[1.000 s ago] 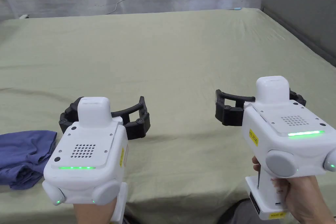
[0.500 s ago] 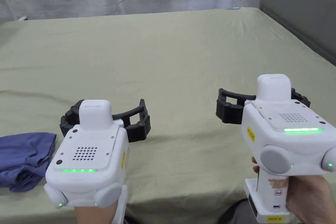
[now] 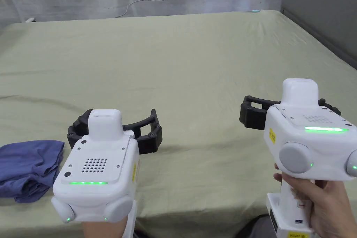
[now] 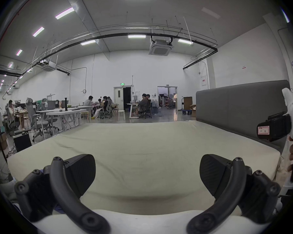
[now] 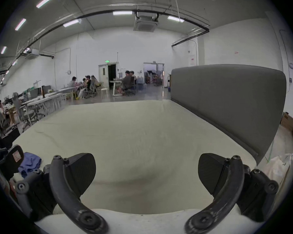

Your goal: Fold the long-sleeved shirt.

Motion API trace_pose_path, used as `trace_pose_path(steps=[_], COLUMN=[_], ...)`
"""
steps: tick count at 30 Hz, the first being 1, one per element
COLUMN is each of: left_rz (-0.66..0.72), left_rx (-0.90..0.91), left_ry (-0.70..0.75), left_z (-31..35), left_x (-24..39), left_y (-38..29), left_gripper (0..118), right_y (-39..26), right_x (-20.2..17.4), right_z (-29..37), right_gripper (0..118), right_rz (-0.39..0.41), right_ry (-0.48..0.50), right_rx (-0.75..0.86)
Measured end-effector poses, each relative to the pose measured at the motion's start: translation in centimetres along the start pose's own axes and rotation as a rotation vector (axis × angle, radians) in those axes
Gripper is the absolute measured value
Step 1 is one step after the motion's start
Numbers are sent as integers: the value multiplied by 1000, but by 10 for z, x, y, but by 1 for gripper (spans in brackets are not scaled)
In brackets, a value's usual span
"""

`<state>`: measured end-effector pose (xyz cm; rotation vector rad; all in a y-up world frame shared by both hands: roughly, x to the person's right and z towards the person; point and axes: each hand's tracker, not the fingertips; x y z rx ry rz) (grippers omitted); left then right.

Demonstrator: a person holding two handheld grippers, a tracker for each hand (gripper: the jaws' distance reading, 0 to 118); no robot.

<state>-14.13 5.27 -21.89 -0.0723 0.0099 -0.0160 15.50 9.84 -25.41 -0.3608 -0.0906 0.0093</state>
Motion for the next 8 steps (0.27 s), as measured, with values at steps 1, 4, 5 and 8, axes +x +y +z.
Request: trace_pose_path(steps=[1, 4, 5, 8], left_rz=[6, 22, 23, 15], left_rx=[-2, -4, -4, -5], left_ry=[1, 3, 2, 4], left_z=[0, 1, 2, 2], left_x=[-1, -1, -1, -1], left_y=[0, -1, -1, -2], left_gripper=[118, 118, 118, 118], right_y=[-1, -9, -12, -21], right_x=[1, 4, 5, 7], right_z=[1, 4, 6, 8], right_gripper=[118, 118, 118, 118], right_rz=[0, 7, 16, 40], right_ry=[4, 25, 35, 85], right_rx=[9, 69, 94, 200])
